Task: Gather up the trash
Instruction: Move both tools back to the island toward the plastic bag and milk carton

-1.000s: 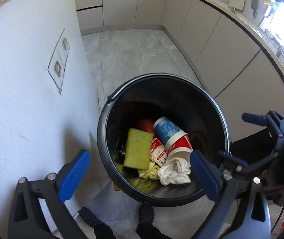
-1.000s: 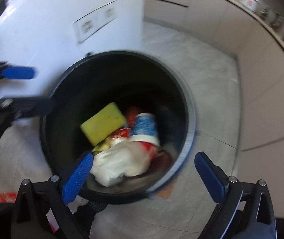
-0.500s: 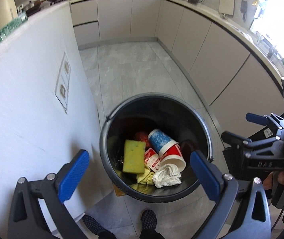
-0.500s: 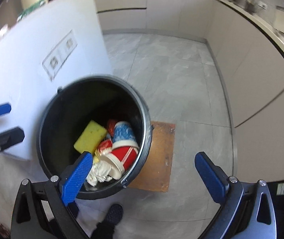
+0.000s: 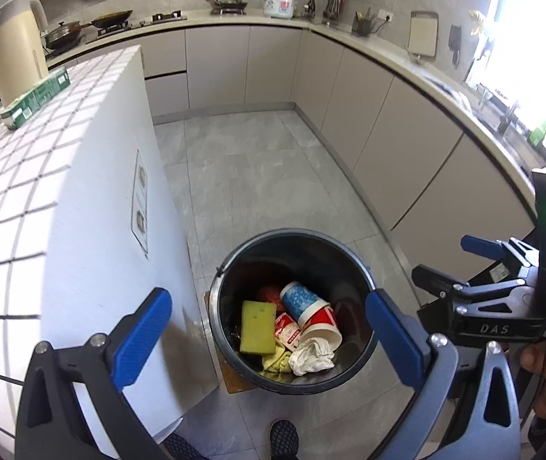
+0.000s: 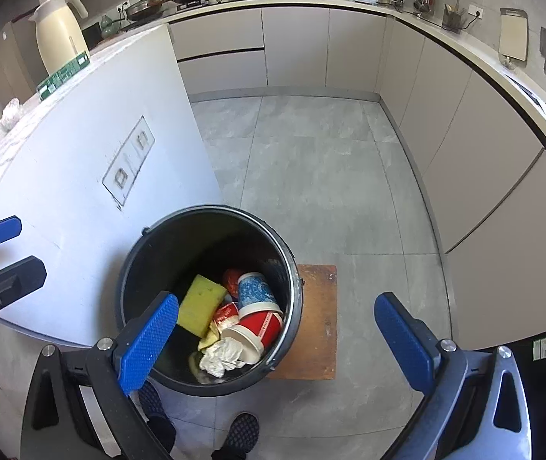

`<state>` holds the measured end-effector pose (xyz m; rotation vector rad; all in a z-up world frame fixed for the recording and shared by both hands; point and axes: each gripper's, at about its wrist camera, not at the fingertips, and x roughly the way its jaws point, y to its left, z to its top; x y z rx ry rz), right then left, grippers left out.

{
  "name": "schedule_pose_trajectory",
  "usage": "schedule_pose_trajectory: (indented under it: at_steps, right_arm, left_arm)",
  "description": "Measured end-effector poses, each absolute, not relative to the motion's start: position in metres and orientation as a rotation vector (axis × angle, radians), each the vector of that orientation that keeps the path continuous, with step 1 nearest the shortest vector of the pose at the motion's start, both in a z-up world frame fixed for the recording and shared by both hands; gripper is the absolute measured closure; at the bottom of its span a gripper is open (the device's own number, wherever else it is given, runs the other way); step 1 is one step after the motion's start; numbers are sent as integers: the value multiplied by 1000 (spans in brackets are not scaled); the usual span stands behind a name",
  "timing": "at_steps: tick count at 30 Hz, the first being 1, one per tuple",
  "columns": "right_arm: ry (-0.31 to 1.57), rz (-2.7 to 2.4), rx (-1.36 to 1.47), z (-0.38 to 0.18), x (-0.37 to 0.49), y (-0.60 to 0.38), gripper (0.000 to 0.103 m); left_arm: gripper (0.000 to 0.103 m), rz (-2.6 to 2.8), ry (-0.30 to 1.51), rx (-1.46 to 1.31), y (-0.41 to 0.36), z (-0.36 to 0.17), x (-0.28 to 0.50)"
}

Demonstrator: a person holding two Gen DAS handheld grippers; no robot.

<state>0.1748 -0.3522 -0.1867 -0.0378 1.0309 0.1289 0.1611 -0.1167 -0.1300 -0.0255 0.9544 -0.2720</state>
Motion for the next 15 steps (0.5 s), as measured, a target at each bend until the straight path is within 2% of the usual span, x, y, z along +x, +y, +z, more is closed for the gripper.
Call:
schedule_pose_trajectory:
  at_steps: [15]
  right_arm:
    - [943, 152, -40, -122, 191, -260, 0]
  left_arm:
    - [1, -186, 839, -64, -18, -85, 160]
